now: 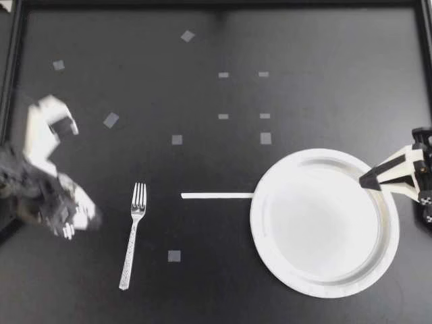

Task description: Pick up the fork and place it on the plate.

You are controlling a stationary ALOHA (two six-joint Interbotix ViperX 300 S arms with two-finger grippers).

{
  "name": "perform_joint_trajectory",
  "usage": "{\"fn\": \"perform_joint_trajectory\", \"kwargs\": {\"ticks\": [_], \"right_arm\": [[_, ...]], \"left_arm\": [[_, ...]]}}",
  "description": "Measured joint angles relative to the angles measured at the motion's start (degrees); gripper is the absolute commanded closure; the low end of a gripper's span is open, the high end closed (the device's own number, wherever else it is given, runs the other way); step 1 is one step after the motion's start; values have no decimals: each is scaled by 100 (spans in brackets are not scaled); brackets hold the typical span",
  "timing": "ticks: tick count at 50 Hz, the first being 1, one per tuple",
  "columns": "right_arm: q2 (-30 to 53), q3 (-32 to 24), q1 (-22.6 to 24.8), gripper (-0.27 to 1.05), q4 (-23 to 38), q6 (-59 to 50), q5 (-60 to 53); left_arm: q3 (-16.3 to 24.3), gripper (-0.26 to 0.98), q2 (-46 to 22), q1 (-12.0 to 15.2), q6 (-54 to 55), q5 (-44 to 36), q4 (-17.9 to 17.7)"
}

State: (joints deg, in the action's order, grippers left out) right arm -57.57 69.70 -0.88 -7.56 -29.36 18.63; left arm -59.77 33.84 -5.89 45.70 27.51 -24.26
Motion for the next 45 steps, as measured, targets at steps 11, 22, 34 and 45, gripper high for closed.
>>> {"fn": "perform_joint_trajectory", "kwargs": {"ticks": [11, 22, 34, 45], "right_arm": [[26, 176, -44, 94, 202, -9, -281], [-44, 343, -62, 94, 220, -26, -554], [-378, 378, -62, 94, 220, -18, -562], [-439, 378, -62, 94, 220, -18, -562]], "left_arm": [[246, 62, -914, -747, 9, -747, -853], [835, 8, -1907, -958, -132, -387, -976], [457, 10, -2268, -940, -18, -817, -984], [18, 15, -2391, -747, 97, -1916, -993]]}}
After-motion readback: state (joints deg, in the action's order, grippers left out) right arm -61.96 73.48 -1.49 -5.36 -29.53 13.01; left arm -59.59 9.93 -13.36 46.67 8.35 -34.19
